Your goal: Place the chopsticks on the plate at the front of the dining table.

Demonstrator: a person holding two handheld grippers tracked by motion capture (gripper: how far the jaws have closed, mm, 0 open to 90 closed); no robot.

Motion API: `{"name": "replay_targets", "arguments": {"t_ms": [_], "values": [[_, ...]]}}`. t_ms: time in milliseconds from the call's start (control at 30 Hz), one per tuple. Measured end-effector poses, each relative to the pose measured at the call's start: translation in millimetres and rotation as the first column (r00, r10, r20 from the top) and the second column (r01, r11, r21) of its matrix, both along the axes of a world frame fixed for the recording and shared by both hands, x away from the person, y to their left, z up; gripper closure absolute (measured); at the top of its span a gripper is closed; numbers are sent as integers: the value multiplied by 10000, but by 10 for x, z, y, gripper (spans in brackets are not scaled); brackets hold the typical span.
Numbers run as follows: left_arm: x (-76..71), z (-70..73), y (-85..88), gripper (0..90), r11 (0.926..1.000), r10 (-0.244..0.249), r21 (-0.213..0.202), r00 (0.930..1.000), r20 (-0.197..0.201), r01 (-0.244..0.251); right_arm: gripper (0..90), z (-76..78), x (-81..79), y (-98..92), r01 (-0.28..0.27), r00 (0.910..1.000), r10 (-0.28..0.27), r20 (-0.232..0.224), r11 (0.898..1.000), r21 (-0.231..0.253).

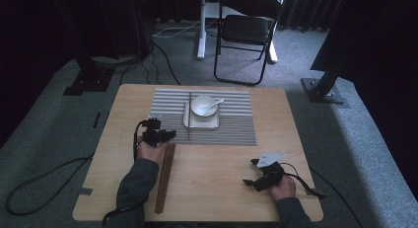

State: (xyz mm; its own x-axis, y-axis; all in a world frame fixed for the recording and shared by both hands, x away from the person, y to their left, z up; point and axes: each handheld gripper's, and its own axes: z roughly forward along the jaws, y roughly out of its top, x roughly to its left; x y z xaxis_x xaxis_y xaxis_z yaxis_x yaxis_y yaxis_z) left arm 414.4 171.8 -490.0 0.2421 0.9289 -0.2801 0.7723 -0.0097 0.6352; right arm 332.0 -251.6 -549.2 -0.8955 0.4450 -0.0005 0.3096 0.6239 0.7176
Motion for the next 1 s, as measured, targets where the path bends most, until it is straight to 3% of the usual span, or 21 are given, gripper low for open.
{"name": "replay_targets", "arguments": {"t_ms": [533,767,1000], "values": [[-121,-34,32,503,9999,-50,-165,10000,-9,50,111,-1,0,0,2,10000,-2,3,10000,8],[-163,-93,53,502,10000,44,5,10000,-41,-44,111,0,-1,1,15,10000,-15,-13,10000,14],[-218,-107,74,502,9995,179,241,9996,217,-185,111,-1,-1,1,12,10000,-12,-9,10000,14]]}}
